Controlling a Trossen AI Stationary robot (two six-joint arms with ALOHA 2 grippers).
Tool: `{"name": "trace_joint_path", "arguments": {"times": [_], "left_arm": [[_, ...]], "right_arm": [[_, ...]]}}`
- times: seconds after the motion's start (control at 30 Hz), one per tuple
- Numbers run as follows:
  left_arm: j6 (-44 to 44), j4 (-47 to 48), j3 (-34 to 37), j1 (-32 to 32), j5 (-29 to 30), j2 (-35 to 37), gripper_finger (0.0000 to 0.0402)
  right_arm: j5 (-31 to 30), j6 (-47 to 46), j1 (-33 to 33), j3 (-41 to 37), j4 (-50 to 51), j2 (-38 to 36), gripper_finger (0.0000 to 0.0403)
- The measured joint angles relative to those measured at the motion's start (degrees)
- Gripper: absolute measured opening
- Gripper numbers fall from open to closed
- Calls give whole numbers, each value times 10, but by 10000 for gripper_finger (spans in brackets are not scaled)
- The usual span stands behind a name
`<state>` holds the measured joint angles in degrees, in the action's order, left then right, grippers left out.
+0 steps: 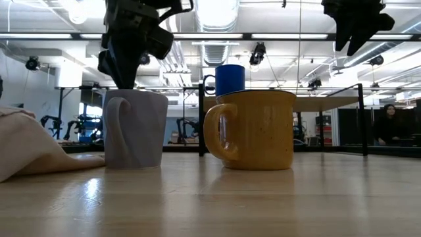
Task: Stack small to large cups/mugs on shelf
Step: Put the light blue mug on the shelf
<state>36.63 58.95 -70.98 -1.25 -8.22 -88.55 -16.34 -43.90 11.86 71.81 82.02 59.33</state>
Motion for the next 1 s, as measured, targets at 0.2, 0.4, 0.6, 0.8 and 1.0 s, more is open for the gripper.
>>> {"name": "trace_joint_path", "arguments": {"times": [0.2,0.4,0.6,0.8,1.0], "left_arm": [[-1,-7,5,0,-6,-21,92],[-8,-43,5,0,-2,-36,92],[-14,-48,5,0,-1,-51,92],[-47,-45,5,0,8,-66,92],[-84,-45,5,0,19,-79,84]], "right_arm": [[0,1,0,0,0,0,206],[0,4,0,0,0,0,206],[2,4,0,0,3,0,206],[2,4,0,0,4,0,206],[2,4,0,0,5,-1,206]]}}
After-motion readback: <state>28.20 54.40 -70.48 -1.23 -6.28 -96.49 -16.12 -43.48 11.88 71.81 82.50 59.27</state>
